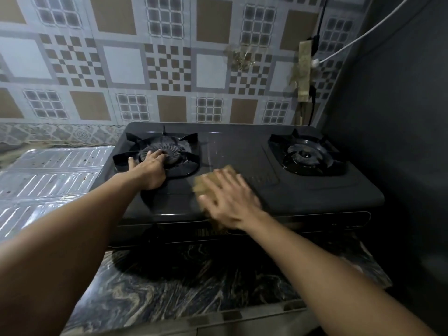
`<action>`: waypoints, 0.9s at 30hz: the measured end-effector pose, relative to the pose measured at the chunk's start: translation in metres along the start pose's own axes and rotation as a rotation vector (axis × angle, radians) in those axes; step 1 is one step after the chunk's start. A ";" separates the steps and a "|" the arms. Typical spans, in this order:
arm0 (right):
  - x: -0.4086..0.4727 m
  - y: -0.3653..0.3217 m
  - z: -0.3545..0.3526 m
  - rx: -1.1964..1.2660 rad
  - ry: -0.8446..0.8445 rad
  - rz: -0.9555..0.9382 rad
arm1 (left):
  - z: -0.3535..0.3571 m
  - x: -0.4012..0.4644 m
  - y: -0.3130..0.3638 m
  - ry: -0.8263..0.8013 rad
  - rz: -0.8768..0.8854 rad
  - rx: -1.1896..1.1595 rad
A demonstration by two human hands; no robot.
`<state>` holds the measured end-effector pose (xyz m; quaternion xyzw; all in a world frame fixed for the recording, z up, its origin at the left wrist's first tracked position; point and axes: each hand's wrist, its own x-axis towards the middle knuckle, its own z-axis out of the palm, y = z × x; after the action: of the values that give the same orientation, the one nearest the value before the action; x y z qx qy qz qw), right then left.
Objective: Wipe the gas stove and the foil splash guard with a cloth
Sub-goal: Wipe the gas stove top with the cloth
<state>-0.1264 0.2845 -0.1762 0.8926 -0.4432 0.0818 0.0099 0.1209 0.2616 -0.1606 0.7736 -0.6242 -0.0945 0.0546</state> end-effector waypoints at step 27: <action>-0.013 -0.023 0.015 0.008 0.238 0.094 | -0.006 -0.005 0.009 -0.047 0.007 0.049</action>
<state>-0.1134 0.3075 -0.1920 0.8550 -0.4798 0.1892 0.0549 0.1126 0.2641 -0.1521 0.7700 -0.6303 -0.0970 0.0212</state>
